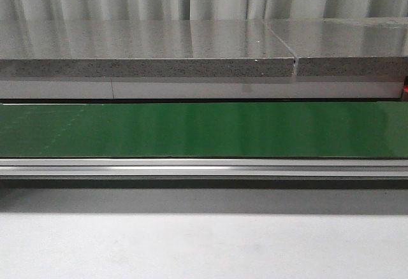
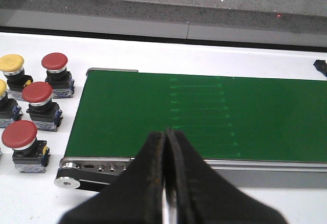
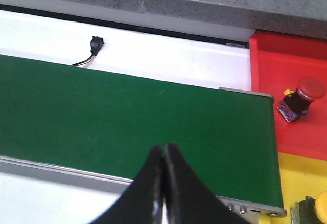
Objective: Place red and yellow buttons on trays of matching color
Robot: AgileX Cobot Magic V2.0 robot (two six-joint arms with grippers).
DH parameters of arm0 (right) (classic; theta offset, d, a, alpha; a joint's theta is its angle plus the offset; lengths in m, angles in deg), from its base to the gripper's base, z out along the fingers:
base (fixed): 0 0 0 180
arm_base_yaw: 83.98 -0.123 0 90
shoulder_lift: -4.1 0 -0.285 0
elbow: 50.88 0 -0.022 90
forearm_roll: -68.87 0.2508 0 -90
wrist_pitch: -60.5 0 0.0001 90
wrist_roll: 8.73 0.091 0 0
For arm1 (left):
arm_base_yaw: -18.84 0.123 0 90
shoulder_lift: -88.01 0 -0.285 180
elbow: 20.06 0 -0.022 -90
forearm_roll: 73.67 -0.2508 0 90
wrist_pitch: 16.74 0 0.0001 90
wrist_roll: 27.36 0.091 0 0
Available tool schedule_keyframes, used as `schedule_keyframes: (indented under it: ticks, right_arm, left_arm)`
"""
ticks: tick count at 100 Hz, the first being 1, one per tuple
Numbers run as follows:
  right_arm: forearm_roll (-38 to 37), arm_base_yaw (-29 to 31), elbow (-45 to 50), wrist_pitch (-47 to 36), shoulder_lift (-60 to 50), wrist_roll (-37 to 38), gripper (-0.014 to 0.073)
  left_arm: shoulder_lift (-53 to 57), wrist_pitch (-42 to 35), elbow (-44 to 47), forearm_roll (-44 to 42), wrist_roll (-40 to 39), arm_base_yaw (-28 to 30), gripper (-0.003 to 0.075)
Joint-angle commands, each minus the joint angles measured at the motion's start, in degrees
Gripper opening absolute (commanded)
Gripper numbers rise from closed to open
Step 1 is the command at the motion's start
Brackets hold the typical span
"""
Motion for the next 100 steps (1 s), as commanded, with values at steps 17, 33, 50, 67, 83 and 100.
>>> schedule_keyframes:
  ticks: [17, 33, 50, 67, 83, 100]
  right_arm:
    - [0.36, -0.19, -1.31, -3.57, -0.11, -0.48, -0.0068]
    - [0.36, -0.19, -1.31, -3.57, -0.11, -0.48, -0.0068]
    - [0.36, -0.19, -1.31, -3.57, -0.11, -0.48, -0.0068]
    - [0.36, -0.19, -1.31, -3.57, -0.11, -0.48, -0.0068]
    - [0.36, -0.19, -1.31, -3.57, -0.11, -0.48, -0.0068]
    - [0.36, -0.19, -1.31, -3.57, -0.11, -0.48, -0.0068]
  left_arm:
    - [-0.19, -3.93, -1.57, -0.02, -0.35, -0.54, 0.0128]
    - [-0.19, -3.93, -1.57, -0.17, -0.35, -0.54, 0.0450]
    - [-0.19, -3.39, -1.57, -0.17, -0.35, -0.54, 0.0627]
    - [-0.31, -3.39, -1.83, -0.24, -0.70, -0.54, 0.0622]
    - [-4.11, -0.78, -5.96, -4.49, -9.20, 1.97, 0.0622]
    - [-13.07, 2.56, -11.91, -13.72, -19.86, 8.90, 0.0622]
